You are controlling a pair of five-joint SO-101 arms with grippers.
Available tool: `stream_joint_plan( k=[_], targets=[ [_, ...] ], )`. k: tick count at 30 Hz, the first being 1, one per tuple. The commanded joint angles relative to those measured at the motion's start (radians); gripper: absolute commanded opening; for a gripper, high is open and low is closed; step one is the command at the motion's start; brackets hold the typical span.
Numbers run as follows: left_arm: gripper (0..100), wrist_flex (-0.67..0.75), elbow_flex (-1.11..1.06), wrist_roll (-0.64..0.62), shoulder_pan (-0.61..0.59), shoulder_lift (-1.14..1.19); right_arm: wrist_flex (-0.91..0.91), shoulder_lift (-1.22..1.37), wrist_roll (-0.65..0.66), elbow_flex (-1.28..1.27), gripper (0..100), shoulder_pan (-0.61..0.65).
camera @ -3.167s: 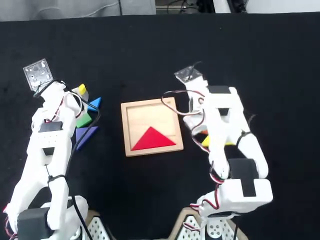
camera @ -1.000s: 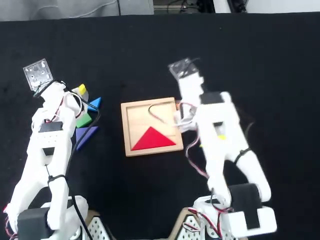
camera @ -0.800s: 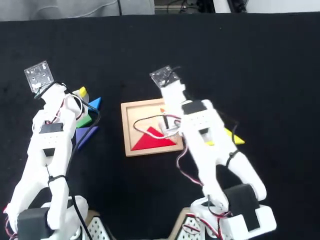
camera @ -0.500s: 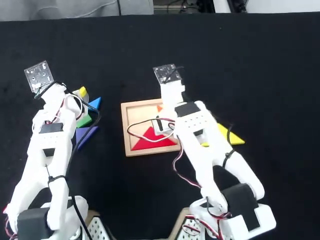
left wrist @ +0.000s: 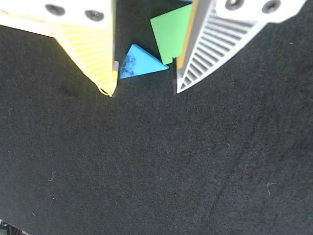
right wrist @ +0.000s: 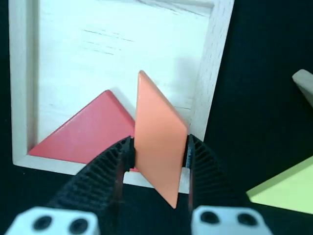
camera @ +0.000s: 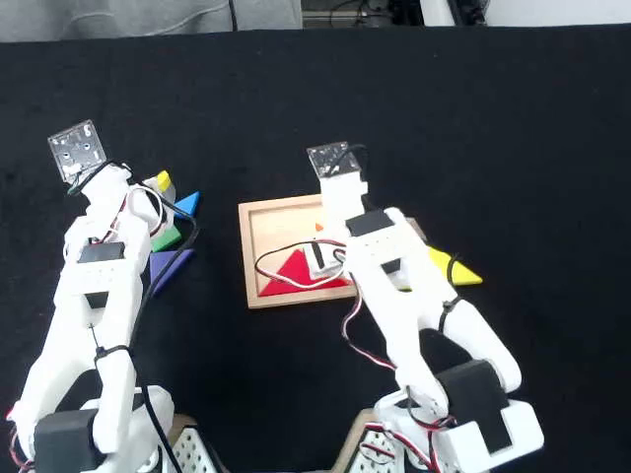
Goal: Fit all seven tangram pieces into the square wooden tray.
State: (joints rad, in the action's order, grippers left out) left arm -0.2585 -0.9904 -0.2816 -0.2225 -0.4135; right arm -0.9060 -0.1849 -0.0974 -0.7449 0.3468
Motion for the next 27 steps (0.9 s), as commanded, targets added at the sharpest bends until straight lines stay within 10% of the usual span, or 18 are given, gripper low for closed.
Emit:
stream_joint_plan(
  k=[1,19,27],
  targets=[
    [20,0.02,0.013,0.008,0.016,-0.037,0.035,-0.004,-0.002,0.001,12.7,-0.015],
    [20,0.021,0.013,0.008,0.016,-0.037,0.094,-0.016,0.038,-0.018,27.5,-0.015],
    [20,0.021,0.013,0.008,0.016,-0.037,0.091,-0.031,0.101,-0.013,4.7,-0.012]
  ],
)
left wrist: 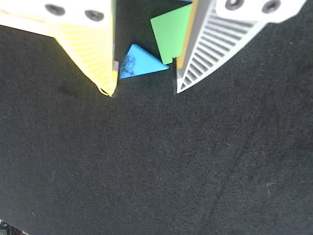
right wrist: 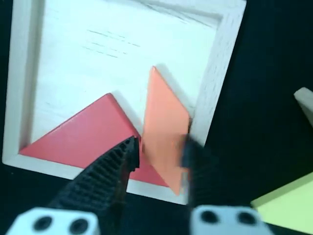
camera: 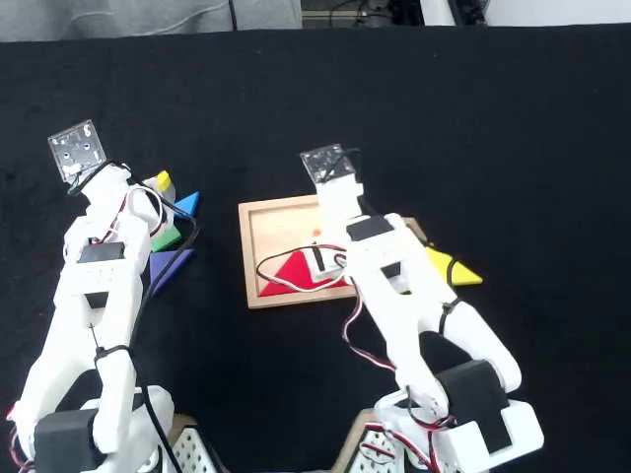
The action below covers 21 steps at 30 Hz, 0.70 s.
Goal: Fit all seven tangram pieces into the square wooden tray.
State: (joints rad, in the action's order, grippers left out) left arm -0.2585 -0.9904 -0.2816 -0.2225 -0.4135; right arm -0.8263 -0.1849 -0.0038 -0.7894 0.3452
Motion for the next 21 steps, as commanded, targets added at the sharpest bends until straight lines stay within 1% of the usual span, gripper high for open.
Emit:
stream_joint_plan(
  k=[1,5,16,18,21],
  targets=[
    [20,0.021,0.013,0.008,0.016,-0.037,0.011,-0.031,0.008,0.031,5.2,-0.011],
    [20,0.021,0.013,0.008,0.016,-0.037,0.017,-0.03,0.008,0.019,0.9,-0.011],
    [20,0.021,0.013,0.008,0.016,-0.037,0.009,-0.039,0.009,0.016,1.5,-0.003],
    [20,0.021,0.013,0.008,0.016,-0.037,0.009,-0.039,0.011,0.022,1.5,0.032],
    [20,0.021,0.015,0.008,0.016,-0.037,0.017,-0.038,0.064,0.022,1.5,0.092]
  ],
)
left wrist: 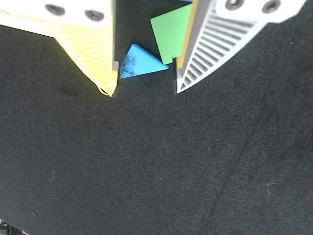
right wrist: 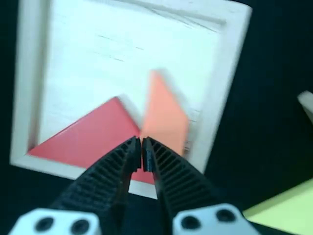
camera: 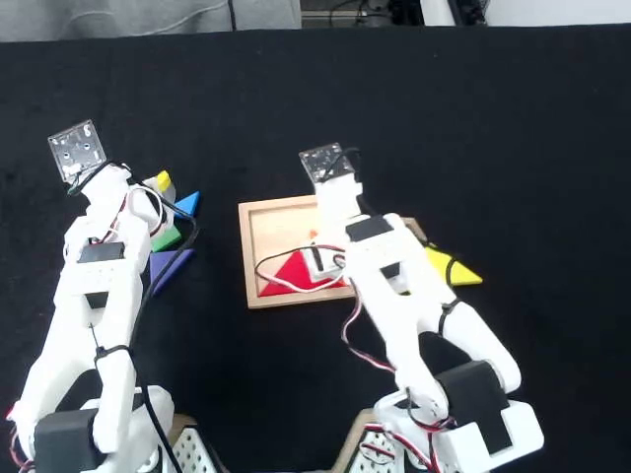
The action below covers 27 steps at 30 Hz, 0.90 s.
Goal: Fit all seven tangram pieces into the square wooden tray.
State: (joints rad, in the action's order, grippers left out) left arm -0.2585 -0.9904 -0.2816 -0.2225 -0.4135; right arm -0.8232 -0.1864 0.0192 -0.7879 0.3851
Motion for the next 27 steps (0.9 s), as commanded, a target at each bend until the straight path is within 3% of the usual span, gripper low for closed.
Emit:
stream_joint_plan(
  k=[1,15,27],
  targets=[
    [20,0.021,0.013,0.008,0.016,-0.037,0.015,-0.031,0.051,0.022,1.5,0.057],
    [20,0.021,0.013,0.008,0.016,-0.037,0.023,-0.028,0.055,0.027,1.5,-0.097],
    [20,0.021,0.013,0.008,0.016,-0.037,-0.109,-0.16,0.058,0.061,1.5,-0.095]
  ],
)
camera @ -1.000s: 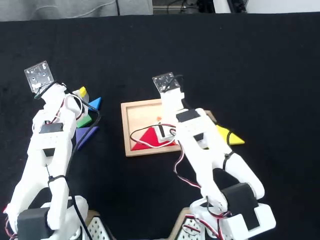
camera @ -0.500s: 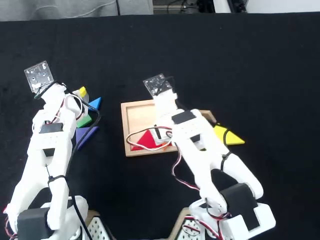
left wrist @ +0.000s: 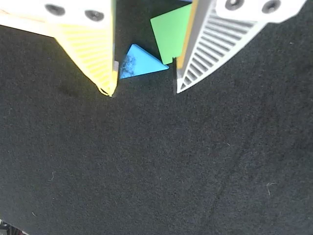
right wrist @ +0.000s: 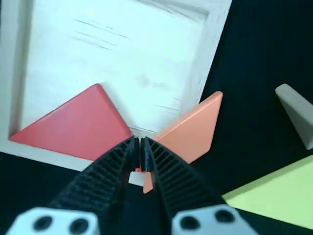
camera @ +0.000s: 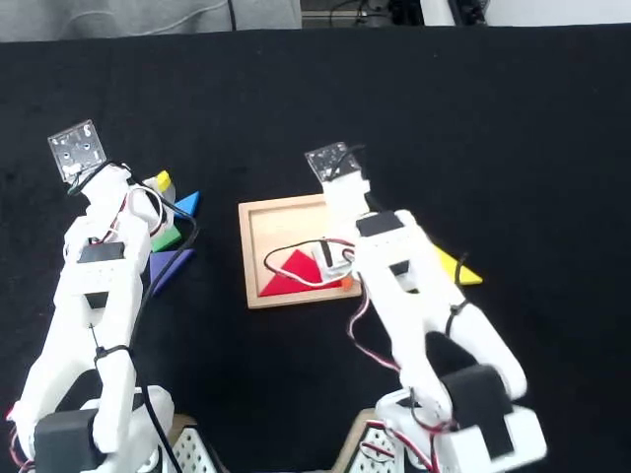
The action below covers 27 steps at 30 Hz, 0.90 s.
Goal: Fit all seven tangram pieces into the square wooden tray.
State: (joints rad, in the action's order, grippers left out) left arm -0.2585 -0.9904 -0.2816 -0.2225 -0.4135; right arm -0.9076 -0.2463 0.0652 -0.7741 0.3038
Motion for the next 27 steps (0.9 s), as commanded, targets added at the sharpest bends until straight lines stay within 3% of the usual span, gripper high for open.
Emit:
stream_joint_plan(
  k=[1,9,17,27],
  targets=[
    [20,0.021,0.013,0.008,0.016,-0.037,-0.029,-0.134,0.012,0.035,1.5,-0.031],
    [20,0.021,0.013,0.008,0.016,-0.037,0.021,-0.162,0.012,-0.042,1.5,-0.189],
    [20,0.021,0.013,0.008,0.016,-0.037,-0.11,0.039,0.011,0.091,1.5,-0.196],
    [20,0.021,0.015,0.008,0.016,-0.037,-0.08,0.228,0.012,0.22,1.5,-0.192]
  ],
)
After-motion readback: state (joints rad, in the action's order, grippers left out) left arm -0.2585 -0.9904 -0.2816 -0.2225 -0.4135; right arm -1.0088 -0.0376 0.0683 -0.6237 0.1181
